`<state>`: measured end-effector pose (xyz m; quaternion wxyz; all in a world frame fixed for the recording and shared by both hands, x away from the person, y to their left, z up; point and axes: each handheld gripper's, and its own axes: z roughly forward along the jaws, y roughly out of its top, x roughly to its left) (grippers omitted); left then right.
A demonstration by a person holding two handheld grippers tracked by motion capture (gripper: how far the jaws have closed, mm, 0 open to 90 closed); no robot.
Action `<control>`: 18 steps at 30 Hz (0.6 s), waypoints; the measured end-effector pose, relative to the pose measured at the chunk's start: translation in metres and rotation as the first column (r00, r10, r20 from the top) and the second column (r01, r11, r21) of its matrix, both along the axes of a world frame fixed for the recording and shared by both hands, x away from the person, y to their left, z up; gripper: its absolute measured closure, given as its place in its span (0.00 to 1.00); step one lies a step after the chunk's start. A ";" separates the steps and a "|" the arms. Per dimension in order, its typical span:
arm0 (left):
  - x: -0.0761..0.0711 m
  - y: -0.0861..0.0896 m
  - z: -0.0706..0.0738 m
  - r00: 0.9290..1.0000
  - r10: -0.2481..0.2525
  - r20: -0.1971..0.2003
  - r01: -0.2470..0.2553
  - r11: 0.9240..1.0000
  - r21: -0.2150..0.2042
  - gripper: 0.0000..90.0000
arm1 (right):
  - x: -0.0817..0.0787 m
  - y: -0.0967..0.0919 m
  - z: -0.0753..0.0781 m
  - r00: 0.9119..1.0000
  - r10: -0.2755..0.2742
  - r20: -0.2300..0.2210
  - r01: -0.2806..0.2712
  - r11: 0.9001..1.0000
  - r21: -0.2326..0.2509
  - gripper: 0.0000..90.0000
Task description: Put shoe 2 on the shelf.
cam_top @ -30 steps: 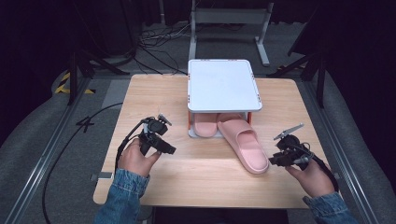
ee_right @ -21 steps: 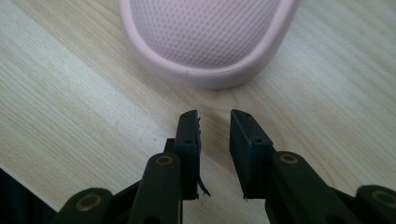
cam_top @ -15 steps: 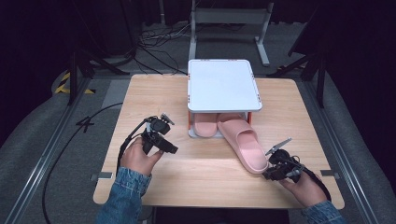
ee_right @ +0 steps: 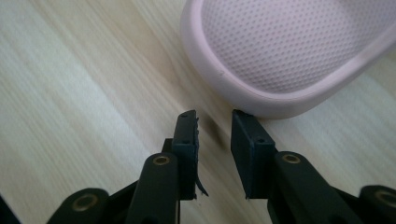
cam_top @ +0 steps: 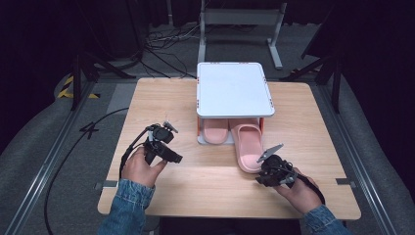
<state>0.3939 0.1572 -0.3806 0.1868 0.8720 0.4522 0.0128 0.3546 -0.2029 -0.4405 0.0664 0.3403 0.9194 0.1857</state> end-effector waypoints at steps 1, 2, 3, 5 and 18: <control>0.000 0.000 -0.001 1.000 0.004 -0.007 -0.004 1.000 -0.006 0.46 | 0.002 0.003 0.001 1.000 -0.006 0.009 0.006 1.000 -0.004 0.79; 0.000 0.001 -0.001 1.000 0.001 0.002 -0.001 1.000 0.005 0.46 | 0.004 0.005 0.001 1.000 -0.007 0.015 0.007 1.000 -0.003 0.79; -0.001 0.001 -0.001 1.000 0.003 0.001 -0.003 1.000 0.003 0.46 | 0.007 0.008 0.001 1.000 -0.013 0.015 0.013 1.000 -0.002 0.79; -0.001 0.002 -0.001 1.000 0.005 -0.008 -0.005 1.000 -0.004 0.46 | 0.010 0.010 0.001 1.000 -0.020 0.016 0.020 1.000 0.000 0.79; 0.000 0.001 -0.002 1.000 0.000 -0.004 0.000 1.000 0.005 0.46 | 0.041 0.011 0.001 0.997 -0.080 0.022 0.080 0.997 0.017 0.83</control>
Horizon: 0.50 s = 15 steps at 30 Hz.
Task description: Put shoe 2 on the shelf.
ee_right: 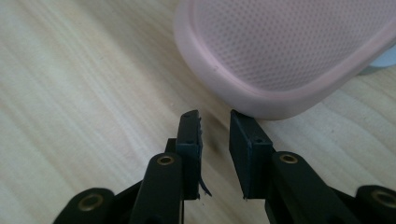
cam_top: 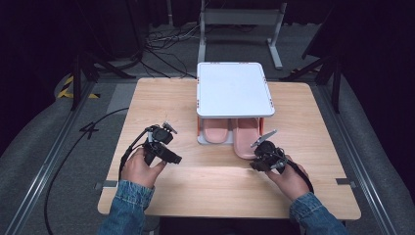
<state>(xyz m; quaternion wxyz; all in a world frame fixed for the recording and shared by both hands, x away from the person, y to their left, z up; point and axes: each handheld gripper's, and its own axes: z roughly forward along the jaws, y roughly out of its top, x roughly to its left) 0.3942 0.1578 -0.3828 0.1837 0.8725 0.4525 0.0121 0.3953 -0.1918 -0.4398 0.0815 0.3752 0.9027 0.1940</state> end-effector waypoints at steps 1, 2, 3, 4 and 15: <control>0.000 0.000 0.000 1.000 0.001 -0.002 -0.001 1.000 -0.002 0.46 | 0.005 0.001 -0.002 1.000 -0.004 -0.010 0.004 1.000 -0.006 0.83; 0.000 0.001 0.000 1.000 0.002 -0.003 -0.002 1.000 -0.004 0.46 | 0.005 0.001 -0.002 1.000 -0.004 -0.010 0.004 1.000 -0.006 0.83; 0.000 0.001 0.000 1.000 0.006 -0.009 -0.006 1.000 -0.012 0.46 | 0.007 0.003 -0.003 1.000 -0.004 -0.006 0.004 1.000 -0.014 0.83; 0.000 0.001 -0.001 1.000 0.009 -0.012 -0.009 1.000 -0.017 0.46 | 0.009 0.004 -0.005 1.000 -0.014 0.012 0.014 0.999 -0.031 0.83; 0.000 0.003 0.001 1.000 0.008 -0.001 -0.008 1.000 -0.015 0.46 | -0.016 0.005 0.008 0.999 -0.002 -0.037 0.002 1.000 -0.009 0.84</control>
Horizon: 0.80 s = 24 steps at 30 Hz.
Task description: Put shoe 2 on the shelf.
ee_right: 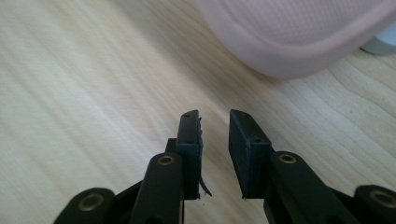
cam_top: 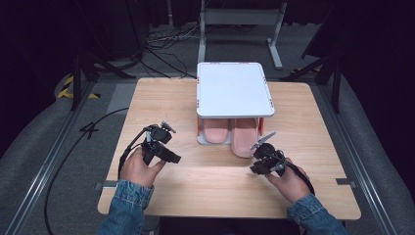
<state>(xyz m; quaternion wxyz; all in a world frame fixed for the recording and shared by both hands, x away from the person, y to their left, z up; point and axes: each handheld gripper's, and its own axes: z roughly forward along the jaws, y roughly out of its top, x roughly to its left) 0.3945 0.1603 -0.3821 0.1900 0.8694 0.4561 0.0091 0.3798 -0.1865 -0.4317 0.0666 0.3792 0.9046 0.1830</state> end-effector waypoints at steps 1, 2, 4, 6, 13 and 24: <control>0.000 -0.001 0.000 1.000 -0.003 -0.006 0.003 1.000 -0.007 0.46 | -0.001 0.002 0.003 1.000 -0.002 0.014 0.002 1.000 0.002 0.85; 0.000 -0.001 0.000 1.000 -0.006 0.003 0.006 1.000 0.003 0.46 | -0.001 0.004 0.006 1.000 -0.009 0.021 0.009 1.000 0.009 0.87; -0.001 -0.002 0.000 1.000 -0.008 0.004 0.008 1.000 0.009 0.46 | 0.005 0.006 0.010 0.999 -0.032 0.023 0.031 0.999 0.031 0.88; -0.002 -0.001 0.000 1.000 -0.006 0.000 0.006 1.000 0.013 0.46 | 0.010 0.010 0.010 0.999 -0.051 0.010 0.050 0.997 0.051 0.88; -0.005 0.002 -0.002 1.000 0.016 -0.008 -0.016 1.000 0.002 0.46 | 0.025 0.020 0.006 0.998 -0.053 -0.015 0.053 0.997 0.048 0.96; -0.008 0.005 -0.003 1.000 0.022 -0.003 -0.022 1.000 0.004 0.46 | 0.044 0.018 0.004 0.993 -0.108 0.046 0.108 0.994 0.002 0.95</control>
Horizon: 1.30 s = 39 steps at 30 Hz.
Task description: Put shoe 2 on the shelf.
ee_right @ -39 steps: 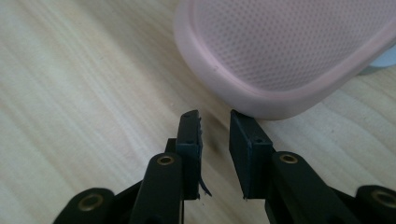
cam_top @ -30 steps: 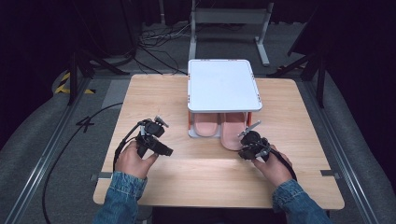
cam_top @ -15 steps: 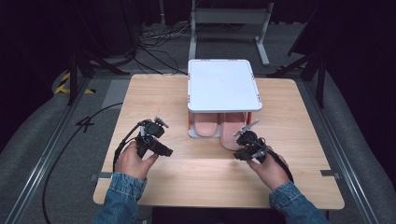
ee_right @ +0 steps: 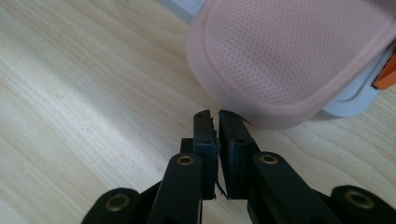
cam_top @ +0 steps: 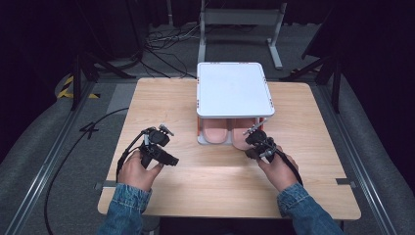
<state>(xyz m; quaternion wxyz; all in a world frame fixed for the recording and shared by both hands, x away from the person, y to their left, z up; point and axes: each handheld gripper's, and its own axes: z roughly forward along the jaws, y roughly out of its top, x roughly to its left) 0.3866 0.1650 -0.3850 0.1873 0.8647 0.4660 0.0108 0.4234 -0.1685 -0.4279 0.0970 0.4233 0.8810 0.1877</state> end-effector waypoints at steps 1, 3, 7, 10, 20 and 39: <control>0.000 0.000 -0.001 1.000 0.000 -0.004 0.000 1.000 -0.001 0.46 | 0.001 -0.001 0.000 1.000 -0.007 0.001 0.007 1.000 0.002 0.95; 0.001 0.000 -0.001 1.000 -0.010 -0.005 0.010 1.000 0.005 0.46 | 0.005 -0.003 -0.001 1.000 -0.014 0.008 0.014 1.000 0.005 0.95; 0.002 -0.002 -0.002 1.000 -0.011 -0.001 0.011 1.000 0.013 0.46 | 0.014 -0.006 -0.003 1.000 -0.026 0.013 0.026 1.000 0.016 0.94; 0.002 -0.002 -0.003 1.000 -0.010 -0.009 0.010 1.000 0.008 0.46 | 0.021 0.002 -0.003 0.999 -0.005 0.033 0.005 1.000 0.017 0.93; 0.003 0.000 -0.002 1.000 -0.004 -0.005 0.004 1.000 -0.003 0.46 | 0.023 0.011 -0.012 1.000 0.002 0.015 -0.002 1.000 -0.005 0.88; -0.002 0.008 0.012 0.996 0.009 0.089 -0.005 0.999 -0.045 0.44 | -0.026 -0.059 0.061 0.986 0.019 0.167 -0.049 0.983 0.178 0.53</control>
